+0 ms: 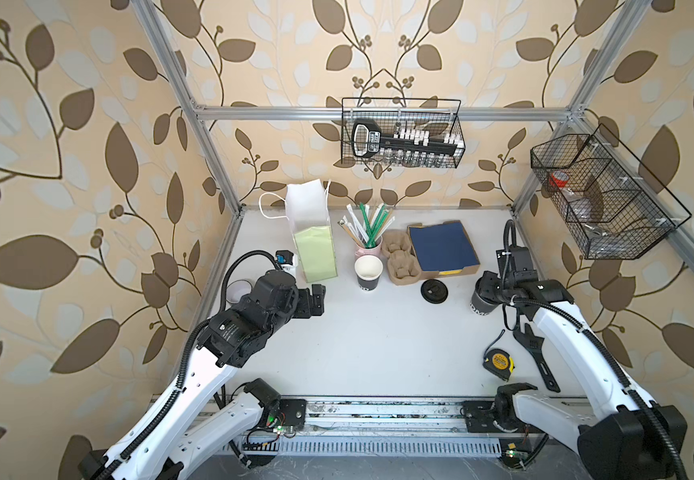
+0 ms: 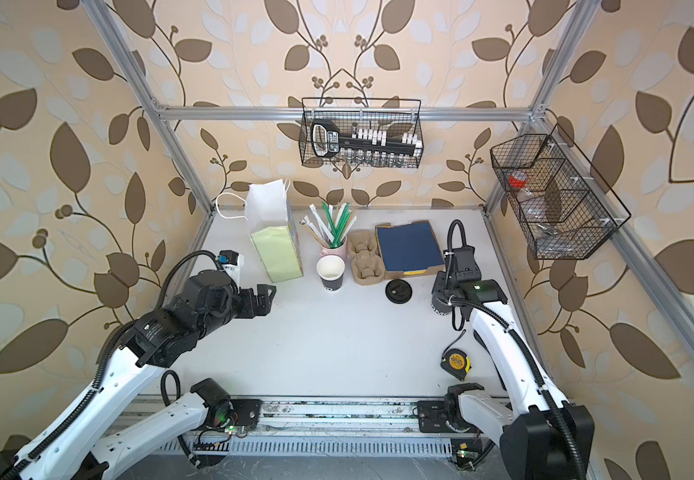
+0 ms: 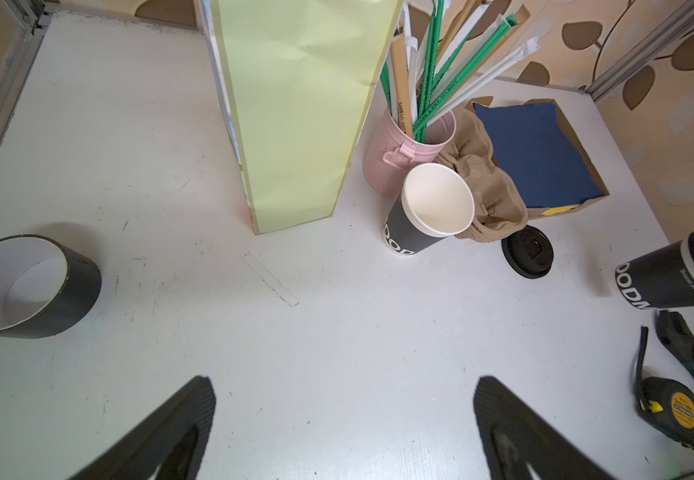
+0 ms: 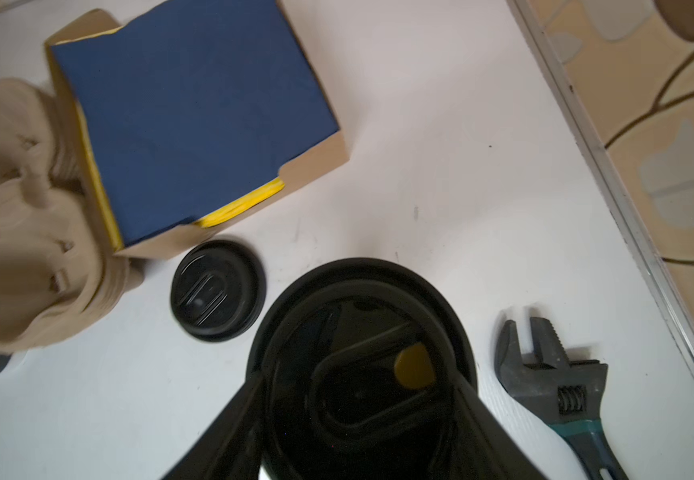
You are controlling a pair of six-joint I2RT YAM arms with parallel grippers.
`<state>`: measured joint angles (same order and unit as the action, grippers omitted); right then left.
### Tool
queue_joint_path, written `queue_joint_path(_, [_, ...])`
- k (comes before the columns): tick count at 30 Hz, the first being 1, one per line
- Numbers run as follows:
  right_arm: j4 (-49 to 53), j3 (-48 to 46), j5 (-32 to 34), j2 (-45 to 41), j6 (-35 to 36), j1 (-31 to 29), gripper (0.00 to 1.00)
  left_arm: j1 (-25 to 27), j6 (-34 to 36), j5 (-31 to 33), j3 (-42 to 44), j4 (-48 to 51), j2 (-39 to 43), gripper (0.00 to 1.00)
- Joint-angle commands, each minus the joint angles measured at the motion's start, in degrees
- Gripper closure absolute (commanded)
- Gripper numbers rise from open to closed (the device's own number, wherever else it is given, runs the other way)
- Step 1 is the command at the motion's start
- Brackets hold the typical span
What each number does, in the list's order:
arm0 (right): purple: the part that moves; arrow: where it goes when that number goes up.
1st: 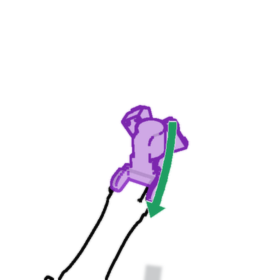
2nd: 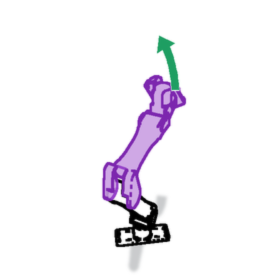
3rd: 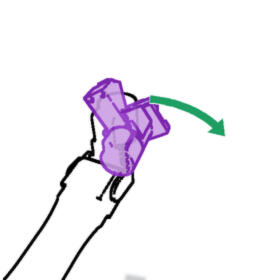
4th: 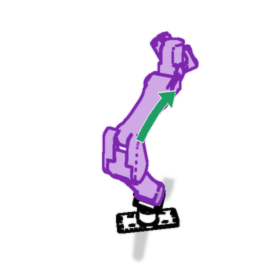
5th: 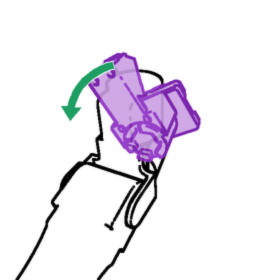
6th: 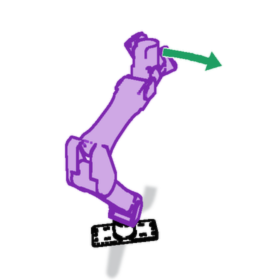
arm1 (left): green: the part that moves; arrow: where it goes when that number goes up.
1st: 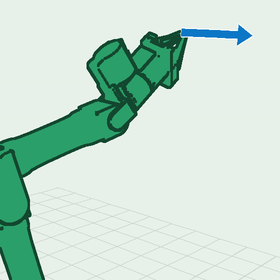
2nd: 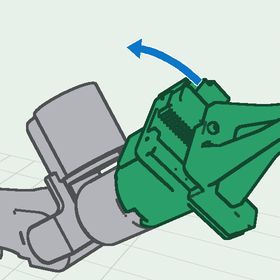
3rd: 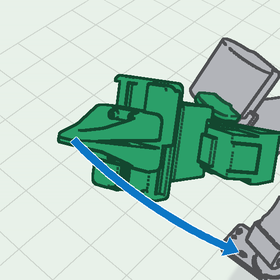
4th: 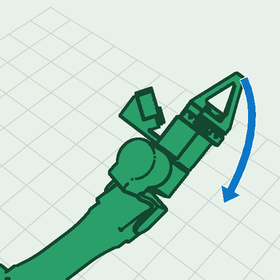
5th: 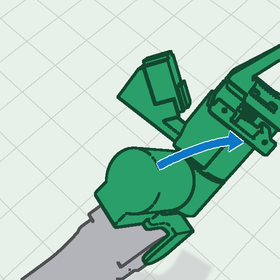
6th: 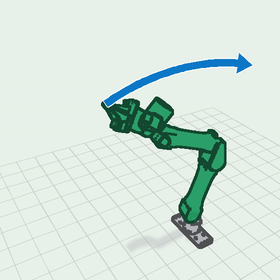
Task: Pack the takeout coffee
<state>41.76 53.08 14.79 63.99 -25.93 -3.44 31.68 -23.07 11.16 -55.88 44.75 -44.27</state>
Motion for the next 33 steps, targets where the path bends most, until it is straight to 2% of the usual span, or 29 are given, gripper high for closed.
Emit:
queue_joint_path(1, [-4.5, -1.5, -1.5, 2.6, -1.2, 2.8, 0.4, -0.2, 1.0, 1.8, 0.4, -0.9, 0.8, 0.01])
queue_joint_path(13, [-8.8, 0.4, -0.2, 9.5, -1.0, 3.9, 0.38, -0.3, 1.0, 2.5, 0.8, -1.1, 2.1, 0.01])
queue_joint_path(19, [-9.2, 0.9, -1.2, 11.4, -1.0, 4.3, 0.31, -0.2, 1.1, 2.1, 0.7, -1.2, 1.5, 0.01])
queue_joint_path(33, [-6.7, 3.9, -1.4, 7.2, -1.7, 4.3, 0.16, -0.2, 1.3, 1.8, 0.6, -1.4, 1.0, 0.01])
